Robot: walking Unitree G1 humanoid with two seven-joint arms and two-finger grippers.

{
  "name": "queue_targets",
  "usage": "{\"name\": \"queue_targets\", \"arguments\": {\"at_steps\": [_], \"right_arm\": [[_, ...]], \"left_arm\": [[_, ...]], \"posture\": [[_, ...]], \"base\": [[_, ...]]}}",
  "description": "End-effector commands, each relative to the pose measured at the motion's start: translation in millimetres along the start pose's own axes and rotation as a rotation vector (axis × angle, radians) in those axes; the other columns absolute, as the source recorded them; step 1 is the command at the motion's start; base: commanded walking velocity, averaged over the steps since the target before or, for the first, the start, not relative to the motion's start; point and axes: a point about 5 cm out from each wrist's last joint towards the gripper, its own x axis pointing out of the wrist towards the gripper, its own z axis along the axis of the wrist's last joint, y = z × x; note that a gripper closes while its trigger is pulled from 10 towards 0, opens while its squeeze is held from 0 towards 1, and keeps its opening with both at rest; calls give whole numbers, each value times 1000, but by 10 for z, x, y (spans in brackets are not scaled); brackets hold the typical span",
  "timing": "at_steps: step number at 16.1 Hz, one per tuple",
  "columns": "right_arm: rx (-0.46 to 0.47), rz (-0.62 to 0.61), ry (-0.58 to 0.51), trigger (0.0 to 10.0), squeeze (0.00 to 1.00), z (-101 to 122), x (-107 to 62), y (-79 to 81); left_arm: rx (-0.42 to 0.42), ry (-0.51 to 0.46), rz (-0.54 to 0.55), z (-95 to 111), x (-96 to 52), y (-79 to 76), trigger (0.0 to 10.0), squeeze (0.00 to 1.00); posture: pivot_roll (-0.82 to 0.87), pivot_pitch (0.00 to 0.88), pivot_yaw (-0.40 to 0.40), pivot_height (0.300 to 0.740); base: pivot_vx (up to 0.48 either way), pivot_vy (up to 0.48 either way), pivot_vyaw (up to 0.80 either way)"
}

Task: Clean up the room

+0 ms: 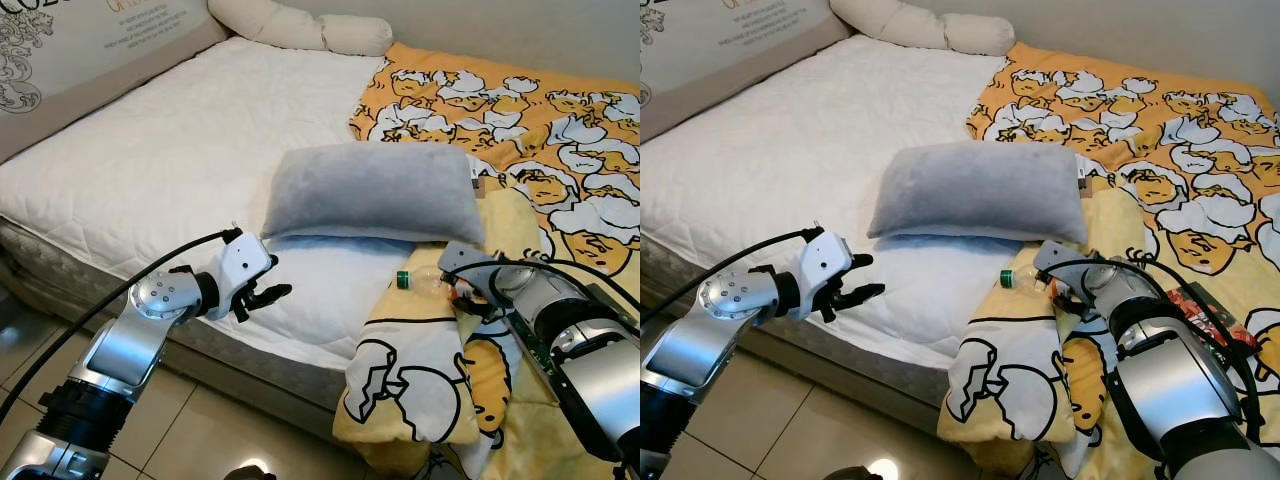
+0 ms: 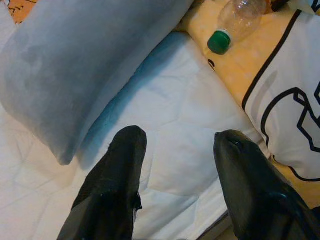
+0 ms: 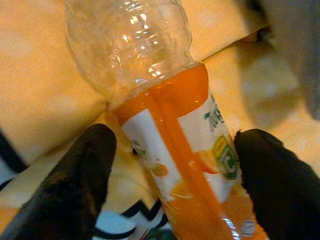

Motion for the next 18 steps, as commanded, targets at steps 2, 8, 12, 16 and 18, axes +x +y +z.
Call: {"name": "queue_targets", "arguments": {"at_steps": [2,8,12,16,18], "right_arm": [[-1,37,38,0,0,-52,11,40],[50,55,65,0,0,-133,8,51],[76,70,62,0,0,-158,19,83],[105,49,37,10000,0,-143,44,118],[116,24,31,10000,1000,-144,50,115]], "left_arm": [[13,-1,-20,34,9,-30,10000,0],[15,3,-40,45,41,-43,10000,0],[7,0,-44,52,51,-57,10000,0],[11,2,-48,52,59,-69,10000,0],[17,4,-55,57,53,-78,10000,0]], "posture": [[-1,0,-9,740],[-8,0,-3,740],[-10,0,-5,740],[-14,0,5,740],[-6,0,9,740]], "base": [[0,0,0],[0,0,0],[0,0,0],[0,0,0],[0,0,0]]}}
